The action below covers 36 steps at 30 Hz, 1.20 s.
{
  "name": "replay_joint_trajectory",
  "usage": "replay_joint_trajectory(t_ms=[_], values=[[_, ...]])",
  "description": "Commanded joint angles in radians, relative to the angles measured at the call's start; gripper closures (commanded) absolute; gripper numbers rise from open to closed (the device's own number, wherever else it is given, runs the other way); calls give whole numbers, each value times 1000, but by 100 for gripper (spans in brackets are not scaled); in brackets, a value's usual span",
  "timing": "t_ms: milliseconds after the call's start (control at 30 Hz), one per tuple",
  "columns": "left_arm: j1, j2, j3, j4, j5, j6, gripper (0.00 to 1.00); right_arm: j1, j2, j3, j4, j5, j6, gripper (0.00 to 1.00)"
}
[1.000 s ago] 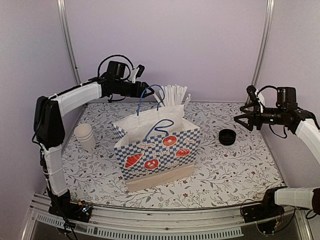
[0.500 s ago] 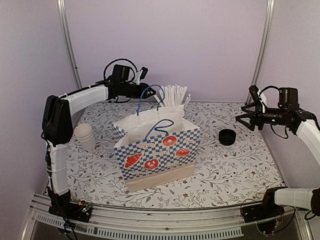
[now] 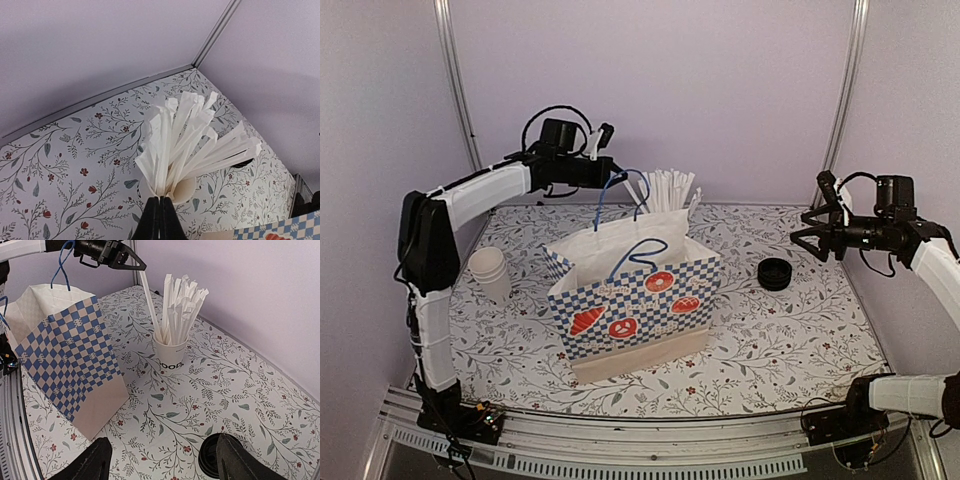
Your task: Pack the takeout coffee
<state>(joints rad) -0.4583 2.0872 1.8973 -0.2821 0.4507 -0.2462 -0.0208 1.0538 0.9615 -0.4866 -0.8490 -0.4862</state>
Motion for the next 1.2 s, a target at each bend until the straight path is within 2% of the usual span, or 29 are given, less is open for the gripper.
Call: replay_joint_trajectory(t_ms=[0,233,433,667,967,1167], values=[[-26,-125,17,-38,-49,53,100,-5,12,-3,19,-21,9,25],[-44,-216,105,-170,-88,93,100,-4,15,7,9,-18,8,25],[-58,-379,112,-210,-173,137,100,-4,10,8,0,-10,2,25],[-62,-569,107,-269,-189,146,100,-5,-6,-27,1,7,-16,25],[-68,-813,0,-430,-172,152,100,-5,-30,-134,33,56,-45,25],[-76,-986,-209,-472,-133,126,100,-6,-51,-122,29,84,-44,25]])
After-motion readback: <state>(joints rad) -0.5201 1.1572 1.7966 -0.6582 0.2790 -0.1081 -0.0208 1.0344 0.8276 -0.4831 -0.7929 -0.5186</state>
